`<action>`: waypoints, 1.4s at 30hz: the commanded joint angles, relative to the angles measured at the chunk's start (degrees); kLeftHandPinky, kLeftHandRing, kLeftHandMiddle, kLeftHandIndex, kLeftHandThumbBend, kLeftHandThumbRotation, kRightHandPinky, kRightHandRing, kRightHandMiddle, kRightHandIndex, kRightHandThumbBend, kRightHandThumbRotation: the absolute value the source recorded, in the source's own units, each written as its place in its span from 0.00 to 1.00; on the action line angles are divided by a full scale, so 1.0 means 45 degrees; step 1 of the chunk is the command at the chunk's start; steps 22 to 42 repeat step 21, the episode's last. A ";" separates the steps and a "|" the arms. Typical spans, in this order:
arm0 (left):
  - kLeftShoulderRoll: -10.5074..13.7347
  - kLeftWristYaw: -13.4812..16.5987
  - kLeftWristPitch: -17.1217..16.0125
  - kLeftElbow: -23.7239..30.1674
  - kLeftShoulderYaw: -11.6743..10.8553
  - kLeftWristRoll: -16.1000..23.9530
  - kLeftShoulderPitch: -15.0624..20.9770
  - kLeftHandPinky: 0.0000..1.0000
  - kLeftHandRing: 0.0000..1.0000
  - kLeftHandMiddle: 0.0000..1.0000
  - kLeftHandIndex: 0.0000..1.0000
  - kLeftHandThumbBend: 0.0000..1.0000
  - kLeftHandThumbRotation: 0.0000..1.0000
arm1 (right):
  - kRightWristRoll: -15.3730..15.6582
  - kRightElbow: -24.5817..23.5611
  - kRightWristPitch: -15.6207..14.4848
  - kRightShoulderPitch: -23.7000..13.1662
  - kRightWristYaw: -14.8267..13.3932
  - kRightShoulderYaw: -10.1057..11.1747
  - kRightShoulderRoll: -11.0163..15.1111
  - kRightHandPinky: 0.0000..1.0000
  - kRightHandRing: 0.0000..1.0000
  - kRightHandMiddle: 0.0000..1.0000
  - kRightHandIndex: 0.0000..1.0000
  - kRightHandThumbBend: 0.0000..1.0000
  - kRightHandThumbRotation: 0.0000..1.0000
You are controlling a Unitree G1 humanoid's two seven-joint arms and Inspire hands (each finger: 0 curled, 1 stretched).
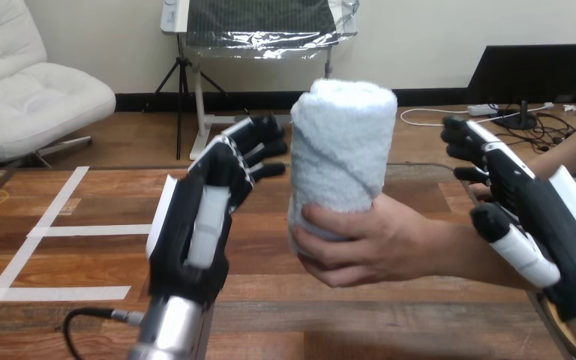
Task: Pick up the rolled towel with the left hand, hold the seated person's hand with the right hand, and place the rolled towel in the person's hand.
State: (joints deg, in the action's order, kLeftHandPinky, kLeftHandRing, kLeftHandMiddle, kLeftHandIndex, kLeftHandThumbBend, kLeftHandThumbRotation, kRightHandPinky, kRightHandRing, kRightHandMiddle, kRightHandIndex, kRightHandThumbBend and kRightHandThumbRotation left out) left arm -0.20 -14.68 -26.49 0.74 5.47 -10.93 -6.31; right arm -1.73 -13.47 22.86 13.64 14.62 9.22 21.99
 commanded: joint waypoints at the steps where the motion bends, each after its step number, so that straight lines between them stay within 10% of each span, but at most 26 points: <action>1: 0.0295 -0.0307 -0.0702 0.0818 -0.0295 -0.0252 -0.0144 0.64 0.73 0.75 0.74 0.79 0.88 | -0.0642 -0.0849 0.0910 -0.0373 -0.0196 -0.0111 -0.0641 0.86 0.92 0.93 0.95 0.98 1.00; 21: 0.0160 -0.0255 -0.0758 0.2126 -0.0780 -0.1344 -0.1289 0.59 0.70 0.73 0.71 0.75 0.80 | -0.0853 -0.2012 0.2225 0.1187 -0.0436 -0.1255 -0.2492 0.88 0.92 0.91 0.94 1.00 1.00; 42: 0.0160 -0.0255 -0.0758 0.2126 -0.0780 -0.1344 -0.1289 0.59 0.70 0.73 0.71 0.75 0.80 | -0.0853 -0.2012 0.2225 0.1187 -0.0436 -0.1255 -0.2492 0.88 0.92 0.91 0.94 1.00 1.00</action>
